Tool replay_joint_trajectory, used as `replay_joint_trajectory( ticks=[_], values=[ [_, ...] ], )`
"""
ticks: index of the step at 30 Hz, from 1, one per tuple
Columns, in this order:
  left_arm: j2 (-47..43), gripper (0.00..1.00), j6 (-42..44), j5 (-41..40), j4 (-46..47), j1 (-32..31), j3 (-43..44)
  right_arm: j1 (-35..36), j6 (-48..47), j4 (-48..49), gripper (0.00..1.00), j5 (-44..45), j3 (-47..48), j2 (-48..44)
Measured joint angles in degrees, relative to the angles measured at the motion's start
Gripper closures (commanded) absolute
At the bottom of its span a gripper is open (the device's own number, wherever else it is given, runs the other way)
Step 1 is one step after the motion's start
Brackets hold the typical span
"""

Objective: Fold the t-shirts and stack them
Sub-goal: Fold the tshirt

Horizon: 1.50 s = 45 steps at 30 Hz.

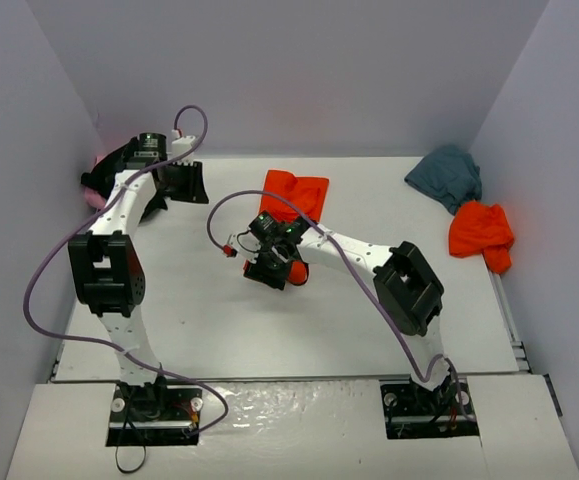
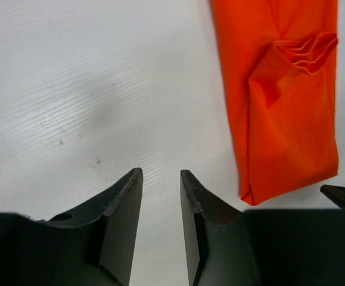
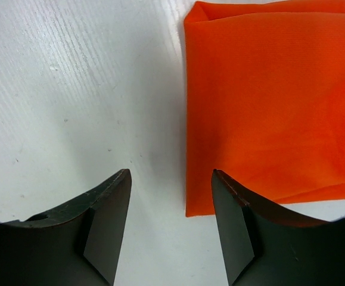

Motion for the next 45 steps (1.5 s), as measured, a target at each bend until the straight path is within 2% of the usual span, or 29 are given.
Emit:
replay_joint_trajectory(
  ticks=[6,15,28,45],
  values=[
    [-3.9,0.70,-0.4,-3.7,3.2,0.7,-4.4,0.5,0.1,0.0,0.46,0.4,0.0,3.8],
    [-8.7,0.70,-0.3,-5.1,6.5,2.9,-8.5,0.9,0.1,0.0,0.46,2.7,0.8,5.0],
    [-8.9,0.70,-0.2,-4.9,7.3,3.3,-9.5,4.3,0.0,0.3,0.46,4.2,-0.4,1.9],
    [-8.9,0.69,0.1,-4.7,7.6,3.7,-9.7,2.8,-2.4,0.9,0.44,9.0,1.2,3.5]
  ],
)
